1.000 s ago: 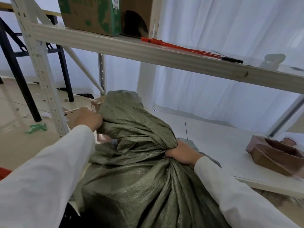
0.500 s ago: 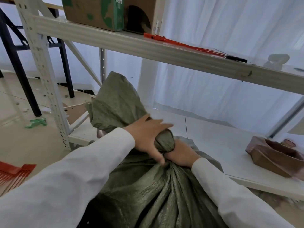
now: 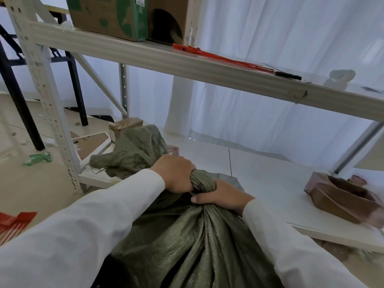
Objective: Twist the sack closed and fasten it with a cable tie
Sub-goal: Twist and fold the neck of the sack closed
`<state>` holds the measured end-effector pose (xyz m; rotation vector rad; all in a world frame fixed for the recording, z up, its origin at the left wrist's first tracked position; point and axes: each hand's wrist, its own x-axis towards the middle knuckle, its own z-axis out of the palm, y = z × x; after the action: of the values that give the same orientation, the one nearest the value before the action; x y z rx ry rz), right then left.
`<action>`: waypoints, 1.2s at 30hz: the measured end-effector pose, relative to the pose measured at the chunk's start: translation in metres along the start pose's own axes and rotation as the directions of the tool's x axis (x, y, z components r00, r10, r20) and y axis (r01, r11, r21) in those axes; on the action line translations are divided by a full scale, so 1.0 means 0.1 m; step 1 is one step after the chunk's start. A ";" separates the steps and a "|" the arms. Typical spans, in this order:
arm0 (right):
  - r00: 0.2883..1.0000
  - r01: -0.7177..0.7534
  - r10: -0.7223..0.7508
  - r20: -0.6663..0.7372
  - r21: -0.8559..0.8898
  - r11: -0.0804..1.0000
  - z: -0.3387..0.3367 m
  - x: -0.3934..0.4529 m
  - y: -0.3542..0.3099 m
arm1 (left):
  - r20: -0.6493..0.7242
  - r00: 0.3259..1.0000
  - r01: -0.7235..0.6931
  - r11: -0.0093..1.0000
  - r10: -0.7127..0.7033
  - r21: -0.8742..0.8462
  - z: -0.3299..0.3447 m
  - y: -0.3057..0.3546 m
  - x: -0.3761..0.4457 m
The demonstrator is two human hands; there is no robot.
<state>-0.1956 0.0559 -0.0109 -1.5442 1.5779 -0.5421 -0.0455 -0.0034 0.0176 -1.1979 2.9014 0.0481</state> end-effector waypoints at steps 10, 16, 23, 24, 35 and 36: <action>0.980 0.087 -0.153 -0.130 -0.413 0.907 0.15 -0.13 -0.05 | 0.568 0.813 0.261 0.953 -0.132 -0.152 -0.21 0.03 0.06; 0.902 0.229 -0.411 -0.135 -0.658 0.717 0.26 -0.14 -0.01 | 0.608 0.787 0.310 0.922 -0.111 -0.233 -0.17 -0.05 0.07; 0.970 0.086 -0.129 -0.206 -0.203 0.975 0.15 0.06 0.00 | -0.113 0.987 0.119 0.992 -0.115 0.030 -0.09 -0.09 -0.05; 0.977 0.073 -0.088 -0.194 -0.082 0.994 0.10 0.07 -0.03 | -0.217 0.975 0.068 0.992 -0.045 0.101 -0.08 -0.04 -0.09; 0.994 -0.102 0.106 0.001 0.281 0.954 -0.02 -0.01 -0.08 | -0.258 0.937 -0.137 0.929 0.234 0.343 0.11 -0.02 -0.19; 0.994 -0.106 0.104 0.023 0.269 0.957 -0.02 -0.02 -0.08 | -0.242 0.946 -0.130 0.935 0.217 0.330 0.08 -0.01 -0.18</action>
<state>-0.1930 0.0565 -0.0026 -1.2498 1.5008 -0.6601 -0.0319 0.0093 0.0103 -0.9564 3.0776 -0.6008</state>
